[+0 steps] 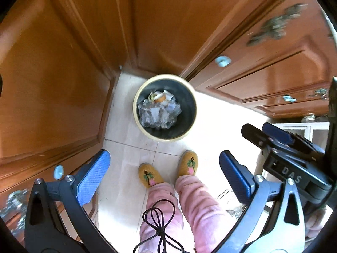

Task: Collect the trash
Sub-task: 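Raise both open tools back toward the counter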

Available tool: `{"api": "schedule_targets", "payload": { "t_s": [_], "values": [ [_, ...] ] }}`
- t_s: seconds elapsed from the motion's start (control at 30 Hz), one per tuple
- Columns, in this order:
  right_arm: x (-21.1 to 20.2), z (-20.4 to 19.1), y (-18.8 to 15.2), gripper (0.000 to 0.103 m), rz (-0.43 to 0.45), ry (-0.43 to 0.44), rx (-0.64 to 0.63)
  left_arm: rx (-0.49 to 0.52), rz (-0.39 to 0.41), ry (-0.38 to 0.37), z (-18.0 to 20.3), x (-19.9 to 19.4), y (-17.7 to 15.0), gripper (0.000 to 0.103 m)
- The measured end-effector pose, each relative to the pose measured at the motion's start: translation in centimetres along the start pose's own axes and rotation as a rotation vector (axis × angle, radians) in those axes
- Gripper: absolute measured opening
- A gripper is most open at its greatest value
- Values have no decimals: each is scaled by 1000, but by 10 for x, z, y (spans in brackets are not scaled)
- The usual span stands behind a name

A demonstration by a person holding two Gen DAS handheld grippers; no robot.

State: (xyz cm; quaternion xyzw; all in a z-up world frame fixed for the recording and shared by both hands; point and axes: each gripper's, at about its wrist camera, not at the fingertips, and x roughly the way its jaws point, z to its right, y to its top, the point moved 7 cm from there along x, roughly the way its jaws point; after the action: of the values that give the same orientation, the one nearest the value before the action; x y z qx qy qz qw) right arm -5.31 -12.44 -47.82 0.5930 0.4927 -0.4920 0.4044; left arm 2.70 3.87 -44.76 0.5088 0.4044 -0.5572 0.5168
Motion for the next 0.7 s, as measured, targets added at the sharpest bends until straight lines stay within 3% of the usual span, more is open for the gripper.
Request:
{"api": "schedule_targets", "payload": {
  "t_s": [0.3, 0.47, 0.7],
  "values": [
    [-132, -11, 3, 61, 106, 13, 2, 95, 87, -21, 43, -125, -5, 102],
    [-195, -19, 1, 61, 161, 17, 9, 176, 172, -3, 63, -187, -2, 102],
    [-284, -26, 8, 61, 304, 21, 32, 256, 298, 15, 88, -259, 8, 102]
  ]
}}
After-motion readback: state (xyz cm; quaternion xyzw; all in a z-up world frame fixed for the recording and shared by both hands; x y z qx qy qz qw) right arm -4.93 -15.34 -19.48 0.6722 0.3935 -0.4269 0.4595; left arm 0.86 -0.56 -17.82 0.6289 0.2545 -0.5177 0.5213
